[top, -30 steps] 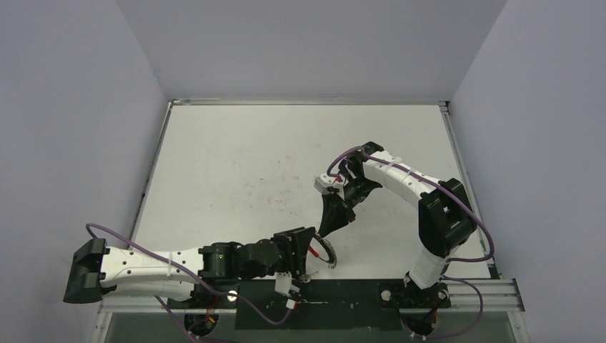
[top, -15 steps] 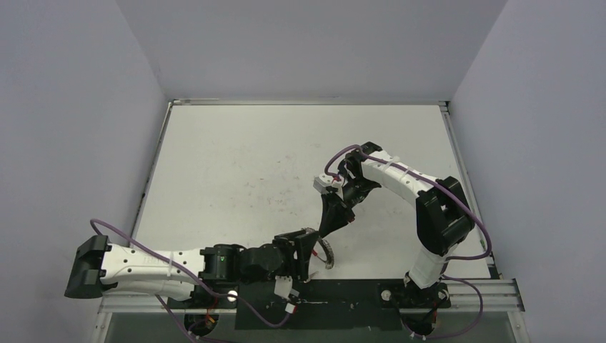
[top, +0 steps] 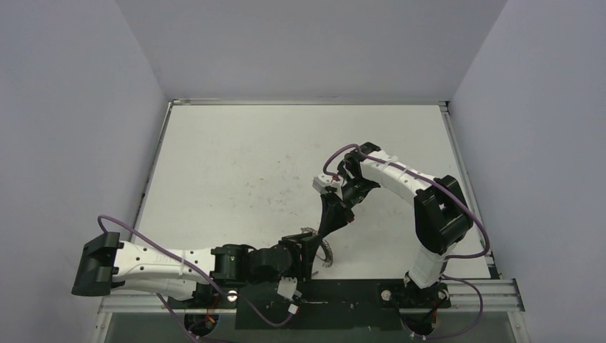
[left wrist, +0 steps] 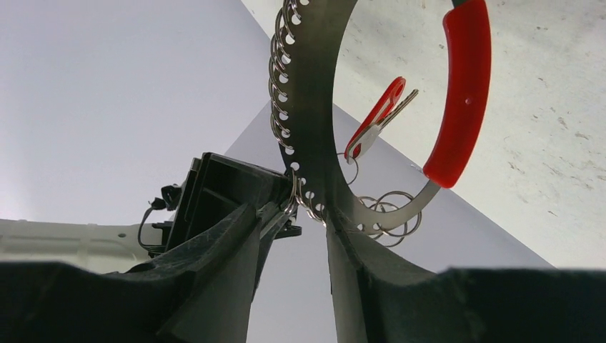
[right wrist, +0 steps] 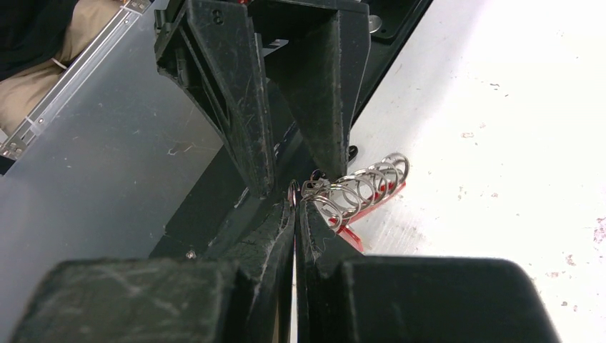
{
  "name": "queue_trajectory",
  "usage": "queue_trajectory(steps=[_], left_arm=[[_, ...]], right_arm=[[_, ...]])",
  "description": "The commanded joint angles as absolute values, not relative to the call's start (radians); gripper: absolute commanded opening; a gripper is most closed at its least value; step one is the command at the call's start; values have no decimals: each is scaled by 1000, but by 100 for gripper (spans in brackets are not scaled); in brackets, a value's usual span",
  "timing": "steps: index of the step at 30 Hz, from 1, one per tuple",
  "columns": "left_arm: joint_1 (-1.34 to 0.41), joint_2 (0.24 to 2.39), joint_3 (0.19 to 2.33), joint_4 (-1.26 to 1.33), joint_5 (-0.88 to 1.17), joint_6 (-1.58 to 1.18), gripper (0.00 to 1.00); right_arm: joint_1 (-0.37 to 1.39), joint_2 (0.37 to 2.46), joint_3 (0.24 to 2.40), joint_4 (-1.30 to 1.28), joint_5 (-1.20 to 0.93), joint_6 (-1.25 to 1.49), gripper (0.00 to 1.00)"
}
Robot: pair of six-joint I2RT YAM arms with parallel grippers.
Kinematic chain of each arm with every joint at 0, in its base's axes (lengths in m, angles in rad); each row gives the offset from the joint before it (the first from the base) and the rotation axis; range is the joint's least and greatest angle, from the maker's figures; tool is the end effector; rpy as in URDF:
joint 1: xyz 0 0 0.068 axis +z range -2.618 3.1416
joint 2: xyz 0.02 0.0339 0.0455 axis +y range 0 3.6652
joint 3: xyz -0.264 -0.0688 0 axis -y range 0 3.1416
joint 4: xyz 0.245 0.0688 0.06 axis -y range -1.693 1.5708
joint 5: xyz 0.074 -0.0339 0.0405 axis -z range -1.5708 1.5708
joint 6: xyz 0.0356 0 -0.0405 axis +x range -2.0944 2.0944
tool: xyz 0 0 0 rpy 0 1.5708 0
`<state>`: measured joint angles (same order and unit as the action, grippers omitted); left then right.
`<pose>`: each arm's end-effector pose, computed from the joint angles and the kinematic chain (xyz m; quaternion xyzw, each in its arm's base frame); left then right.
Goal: Put the keys on the keyring
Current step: Adjust the keyring.
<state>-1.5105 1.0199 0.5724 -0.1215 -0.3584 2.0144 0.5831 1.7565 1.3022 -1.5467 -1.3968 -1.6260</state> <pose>0.0257 -0.2179 0.2287 0.8636 -0.0804 0.2692 0.4186 0.2159 0.1844 0.2465 -0.6067 0.4589 0.6261 0.1712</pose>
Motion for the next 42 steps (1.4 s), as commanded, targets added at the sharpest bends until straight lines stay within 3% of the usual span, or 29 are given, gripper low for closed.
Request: queue_trajectory(steps=[1, 5, 15, 16, 18, 23, 26, 28, 30, 32, 42], left_arm=[[-1517, 1043, 623, -67, -335, 2044, 36], [-1515, 1071, 627, -57, -335, 2046, 30], [-1516, 1102, 623, -44, -306, 2042, 28], [-1517, 1106, 623, -44, -307, 2043, 23], [-1517, 1114, 626, -44, -307, 2046, 0], [-1523, 1118, 638, -24, -294, 1998, 0], [-1525, 1113, 649, -14, -279, 1909, 0], [-1526, 1111, 673, -26, -263, 1809, 0], [-1526, 1113, 717, -93, -244, 1650, 0], [-1514, 1125, 769, -158, -219, 1511, 0], [-1269, 1247, 978, -394, 114, 949, 0]], right_arm=[[583, 1763, 1317, -1697, -1476, -1635, 0], [581, 1763, 1313, -1697, -1476, -1636, 0], [580, 1764, 1312, -1697, -1476, -1644, 0], [581, 1764, 1311, -1697, -1476, -1644, 0], [580, 1763, 1311, -1697, -1476, -1649, 0], [570, 1759, 1309, -1697, -1476, -1676, 2], [549, 1741, 1305, -1697, -1476, -1716, 20], [525, 1723, 1305, -1697, -1476, -1750, 43], [488, 1705, 1308, -1697, -1476, -1778, 60], [449, 1686, 1313, -1697, -1476, -1801, 96], [236, 1611, 1387, -1698, -1477, -1780, 100]])
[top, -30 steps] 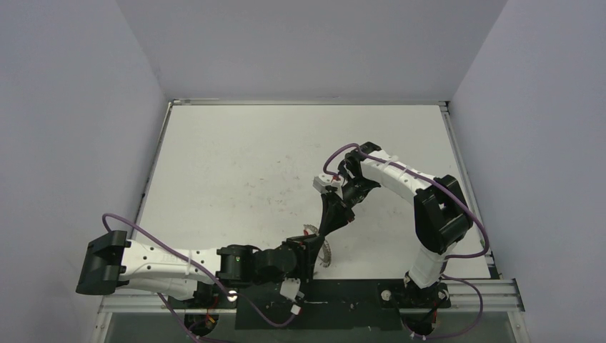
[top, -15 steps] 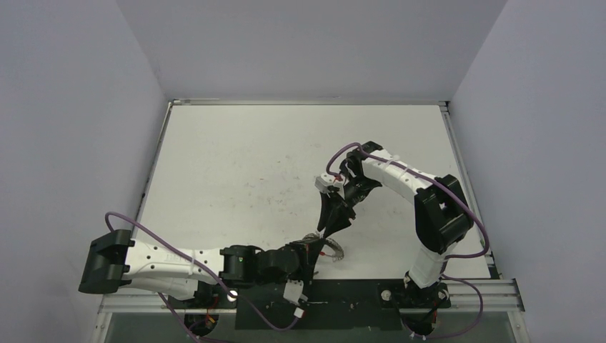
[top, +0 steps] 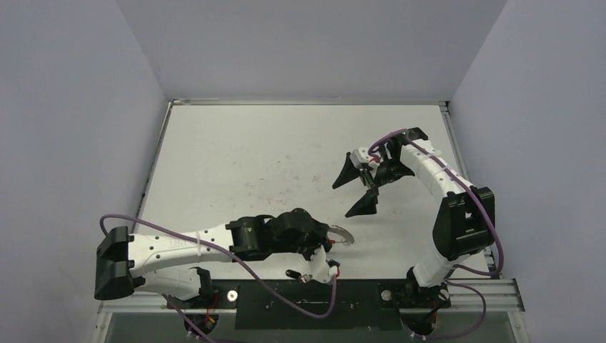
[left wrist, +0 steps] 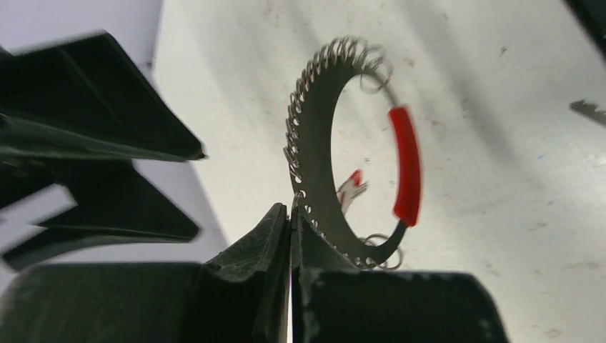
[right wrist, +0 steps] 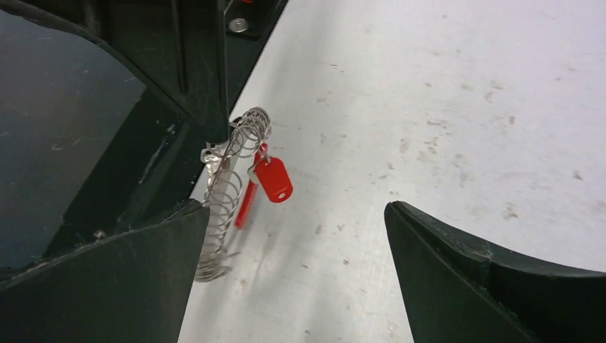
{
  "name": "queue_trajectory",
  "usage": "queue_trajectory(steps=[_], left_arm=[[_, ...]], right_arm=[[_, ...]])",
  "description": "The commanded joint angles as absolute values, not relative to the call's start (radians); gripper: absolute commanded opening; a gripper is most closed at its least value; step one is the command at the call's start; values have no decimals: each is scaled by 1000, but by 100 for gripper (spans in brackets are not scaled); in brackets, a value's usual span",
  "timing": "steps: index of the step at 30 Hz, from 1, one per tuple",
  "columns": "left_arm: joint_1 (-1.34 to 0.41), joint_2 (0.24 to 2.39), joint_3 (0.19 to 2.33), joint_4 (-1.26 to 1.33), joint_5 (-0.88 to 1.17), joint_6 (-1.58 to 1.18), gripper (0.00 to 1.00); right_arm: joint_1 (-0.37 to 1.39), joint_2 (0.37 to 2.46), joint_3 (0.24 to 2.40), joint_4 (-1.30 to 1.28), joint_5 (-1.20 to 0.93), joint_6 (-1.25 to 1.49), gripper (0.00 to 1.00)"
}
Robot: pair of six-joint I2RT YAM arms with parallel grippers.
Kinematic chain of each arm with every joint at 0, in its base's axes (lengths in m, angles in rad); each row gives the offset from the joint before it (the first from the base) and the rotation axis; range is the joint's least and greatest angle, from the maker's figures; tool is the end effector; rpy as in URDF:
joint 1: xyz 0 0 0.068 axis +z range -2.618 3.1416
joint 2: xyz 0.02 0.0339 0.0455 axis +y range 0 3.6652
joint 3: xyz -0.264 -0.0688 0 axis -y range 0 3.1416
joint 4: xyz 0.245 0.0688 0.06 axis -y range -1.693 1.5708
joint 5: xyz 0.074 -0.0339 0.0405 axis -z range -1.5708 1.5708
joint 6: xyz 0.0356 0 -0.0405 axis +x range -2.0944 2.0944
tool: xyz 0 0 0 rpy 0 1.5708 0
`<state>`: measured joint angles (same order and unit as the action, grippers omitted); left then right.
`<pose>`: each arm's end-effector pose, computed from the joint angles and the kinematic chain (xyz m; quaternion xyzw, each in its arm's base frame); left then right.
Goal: Put the keys on the keyring
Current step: Adjust the keyring.
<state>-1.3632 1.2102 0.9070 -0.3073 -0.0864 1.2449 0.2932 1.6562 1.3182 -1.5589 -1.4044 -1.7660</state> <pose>0.0583 -0.2619 0.2819 0.8495 0.2528 0.0110 0.4629 0.2464 0.1111 0.2762 -0.5916 0.4779 0.5554 0.3362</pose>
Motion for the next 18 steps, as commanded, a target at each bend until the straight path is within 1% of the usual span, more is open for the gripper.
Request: queue_trajectory(steps=[1, 6, 8, 11, 14, 18], left_arm=[[-1231, 1255, 987, -395, 166, 909, 0], [-1020, 1297, 1007, -337, 506, 658, 0], [-965, 1307, 995, -283, 607, 564, 0], [-922, 1298, 959, -193, 651, 482, 0], [-897, 1275, 927, -119, 658, 443, 0], [-879, 1262, 916, -100, 646, 431, 0]], right_arm=[[220, 1609, 1397, -1698, -1477, -1773, 100], [125, 1608, 1447, -1700, -1476, -1679, 100], [74, 1610, 1460, -1700, -1476, -1632, 100], [14, 1605, 1456, -1700, -1476, -1603, 100], [3, 1564, 1434, -1697, -1472, -1633, 100], [3, 1450, 1359, -1697, -1434, -1882, 100]])
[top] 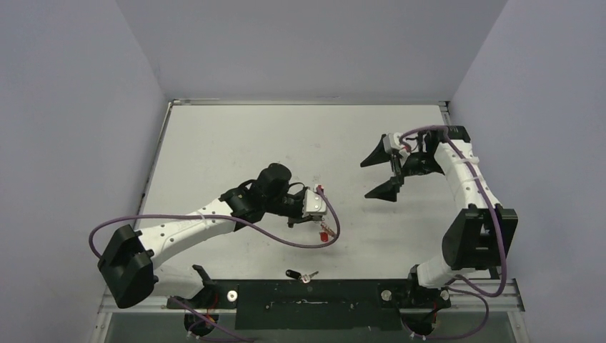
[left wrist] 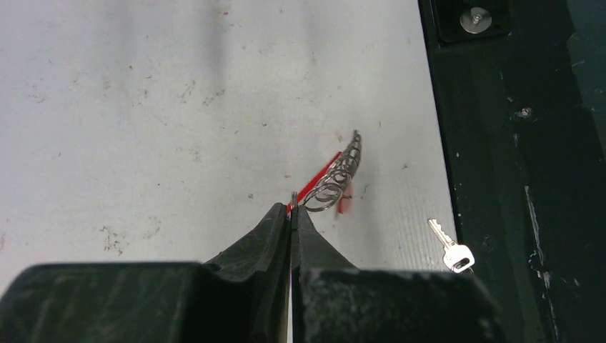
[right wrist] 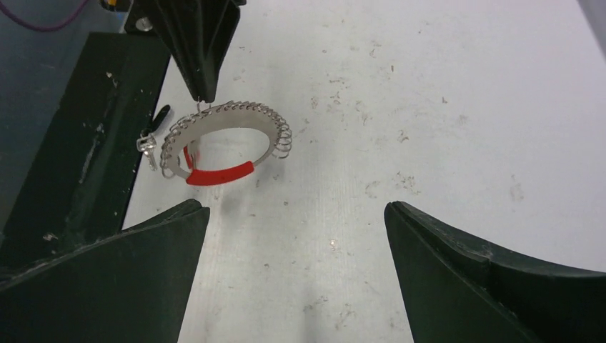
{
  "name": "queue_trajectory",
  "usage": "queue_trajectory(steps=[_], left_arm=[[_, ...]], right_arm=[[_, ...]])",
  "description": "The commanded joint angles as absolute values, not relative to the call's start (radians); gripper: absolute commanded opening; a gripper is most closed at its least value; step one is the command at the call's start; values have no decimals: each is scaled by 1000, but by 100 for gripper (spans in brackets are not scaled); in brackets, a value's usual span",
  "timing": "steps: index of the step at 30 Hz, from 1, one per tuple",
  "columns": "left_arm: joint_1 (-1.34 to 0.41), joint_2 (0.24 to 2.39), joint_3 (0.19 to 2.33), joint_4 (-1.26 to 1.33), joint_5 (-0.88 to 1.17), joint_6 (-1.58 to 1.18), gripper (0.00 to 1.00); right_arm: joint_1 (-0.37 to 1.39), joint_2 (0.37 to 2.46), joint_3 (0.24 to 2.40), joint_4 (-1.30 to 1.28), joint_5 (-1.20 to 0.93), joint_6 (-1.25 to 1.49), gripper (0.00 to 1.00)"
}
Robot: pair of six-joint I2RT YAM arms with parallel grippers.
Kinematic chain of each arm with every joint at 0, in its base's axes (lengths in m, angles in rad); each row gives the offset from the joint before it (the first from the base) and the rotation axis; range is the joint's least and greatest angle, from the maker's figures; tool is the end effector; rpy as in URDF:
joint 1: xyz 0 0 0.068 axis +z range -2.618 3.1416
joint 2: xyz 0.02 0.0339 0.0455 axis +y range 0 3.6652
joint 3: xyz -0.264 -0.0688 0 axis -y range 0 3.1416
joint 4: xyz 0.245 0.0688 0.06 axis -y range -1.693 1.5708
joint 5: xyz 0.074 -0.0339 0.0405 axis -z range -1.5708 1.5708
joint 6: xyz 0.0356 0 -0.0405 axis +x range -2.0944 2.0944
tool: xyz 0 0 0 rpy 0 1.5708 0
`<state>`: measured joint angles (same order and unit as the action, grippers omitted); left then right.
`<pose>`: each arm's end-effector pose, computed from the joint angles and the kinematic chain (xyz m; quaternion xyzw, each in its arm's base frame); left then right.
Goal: Put the keys on the keyring
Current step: Adjust the keyring.
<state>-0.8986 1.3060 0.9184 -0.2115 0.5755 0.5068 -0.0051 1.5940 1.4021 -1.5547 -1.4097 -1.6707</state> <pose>0.1631 -0.2360 0.2727 0.6491 0.5614 -0.3333 0.3903 0.2643 0.0338 0.3111 -0.5231 0.5526 0.4815 0.4350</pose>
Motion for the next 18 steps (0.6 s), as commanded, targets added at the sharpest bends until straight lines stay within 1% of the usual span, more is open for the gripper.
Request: queue_trajectory(steps=[1, 5, 8, 10, 13, 14, 16, 17, 18], left_arm=[[-877, 1260, 916, -103, 643, 431, 0], [-866, 1251, 916, -105, 608, 421, 0], [-854, 1233, 913, -104, 582, 418, 0], [-850, 1220, 909, -105, 569, 420, 0], [-844, 1206, 902, -112, 544, 423, 0], [-842, 1202, 900, -114, 538, 423, 0], [-840, 1195, 898, -118, 533, 423, 0], [-839, 1191, 895, -117, 527, 423, 0], [-838, 1187, 892, -118, 522, 423, 0]], right_arm=[[3, 1427, 1343, -1697, -1425, -1916, 100], [2, 1424, 1361, -1697, -1395, -1951, 100], [3, 1444, 1393, -1697, -1326, -1963, 100], [3, 1429, 1385, -1696, -1309, -2044, 100], [3, 1367, 1305, -1688, -1315, -2258, 100], [3, 1343, 1292, -1642, -1315, -2250, 100], [3, 1295, 1286, -1467, -1256, -2061, 100], [10, 1259, 1259, -1312, -1200, -1906, 100], [48, 1172, 1191, -1078, -1075, -1680, 100]])
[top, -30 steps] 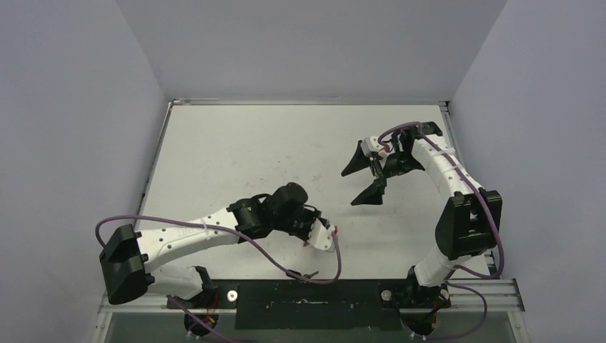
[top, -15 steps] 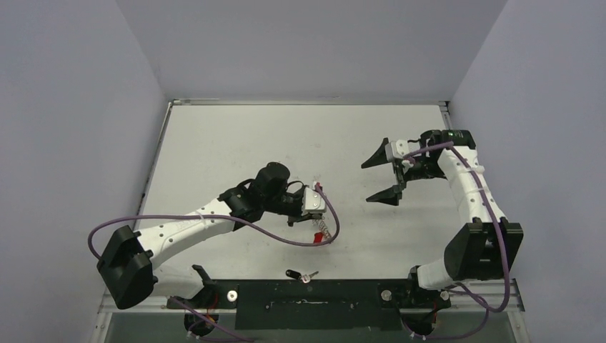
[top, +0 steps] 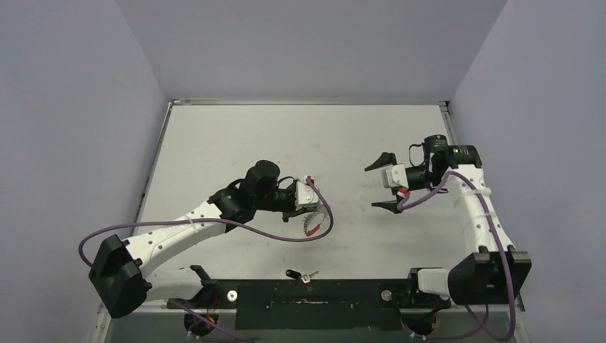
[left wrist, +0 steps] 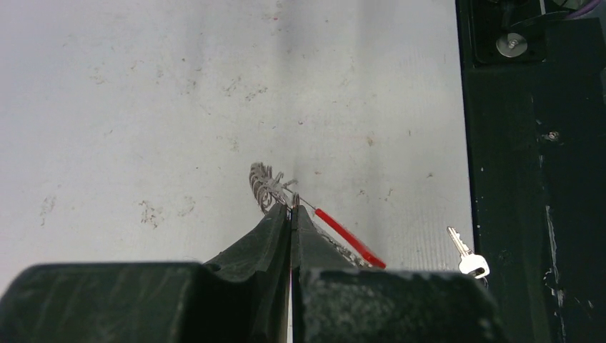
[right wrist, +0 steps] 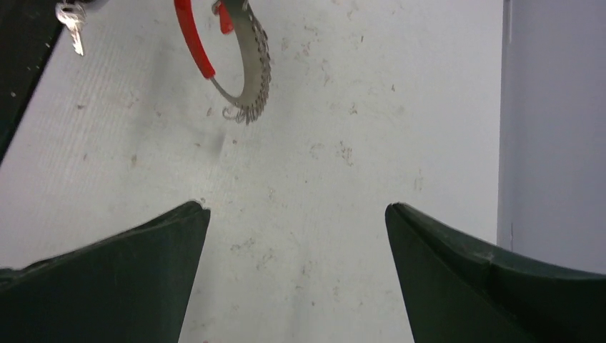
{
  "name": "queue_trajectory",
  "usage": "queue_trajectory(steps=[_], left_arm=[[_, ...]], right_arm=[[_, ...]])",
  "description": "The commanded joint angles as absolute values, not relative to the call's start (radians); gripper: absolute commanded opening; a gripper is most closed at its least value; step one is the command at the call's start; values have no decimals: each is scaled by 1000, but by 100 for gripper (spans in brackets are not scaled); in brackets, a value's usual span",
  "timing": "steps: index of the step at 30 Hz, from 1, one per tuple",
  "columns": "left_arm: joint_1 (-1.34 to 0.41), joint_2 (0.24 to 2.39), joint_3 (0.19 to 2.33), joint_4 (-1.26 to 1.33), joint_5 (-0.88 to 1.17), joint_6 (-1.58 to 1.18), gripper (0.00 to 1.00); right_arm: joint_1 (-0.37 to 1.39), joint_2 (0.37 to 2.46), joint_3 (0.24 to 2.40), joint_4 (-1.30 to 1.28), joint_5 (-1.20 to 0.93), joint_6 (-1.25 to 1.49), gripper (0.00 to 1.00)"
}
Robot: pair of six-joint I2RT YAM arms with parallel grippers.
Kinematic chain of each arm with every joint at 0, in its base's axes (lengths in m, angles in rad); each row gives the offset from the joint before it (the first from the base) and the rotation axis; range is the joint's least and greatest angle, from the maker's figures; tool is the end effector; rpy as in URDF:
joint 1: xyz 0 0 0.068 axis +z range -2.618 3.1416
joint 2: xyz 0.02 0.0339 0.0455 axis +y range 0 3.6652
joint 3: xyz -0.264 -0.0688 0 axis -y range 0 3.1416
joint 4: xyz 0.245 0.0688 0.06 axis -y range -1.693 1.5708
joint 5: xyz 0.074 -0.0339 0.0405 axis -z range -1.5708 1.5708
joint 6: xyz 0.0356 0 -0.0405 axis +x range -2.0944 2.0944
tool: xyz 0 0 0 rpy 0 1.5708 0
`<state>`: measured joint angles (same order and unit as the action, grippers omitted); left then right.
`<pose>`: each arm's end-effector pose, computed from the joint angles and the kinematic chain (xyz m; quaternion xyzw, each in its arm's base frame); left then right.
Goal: Put the keys on the keyring
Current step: Adjust the keyring.
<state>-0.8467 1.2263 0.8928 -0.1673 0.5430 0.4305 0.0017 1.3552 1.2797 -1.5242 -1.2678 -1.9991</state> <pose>0.1675 -0.2172 0.2883 0.6038 0.5839 -0.3272 0.4329 0.2098 0.0343 0.3282 -0.6735 0.4422 0.3304 0.4916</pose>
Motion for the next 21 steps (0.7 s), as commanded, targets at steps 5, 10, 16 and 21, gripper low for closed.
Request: queue_trajectory(steps=[5, 10, 16, 21], left_arm=[[-829, 1170, 888, -124, 498, 417, 0], [-822, 1140, 882, -134, 443, 362, 0], [-815, 1113, 900, -165, 321, 200, 0], [-795, 1105, 886, -170, 308, 96, 0]], right_arm=[[598, 995, 841, 31, 465, -884, 100], [533, 1154, 1155, -342, 387, -353, 100], [502, 1024, 920, -44, 128, -68, 100], [441, 980, 842, 15, 76, 98, 100]])
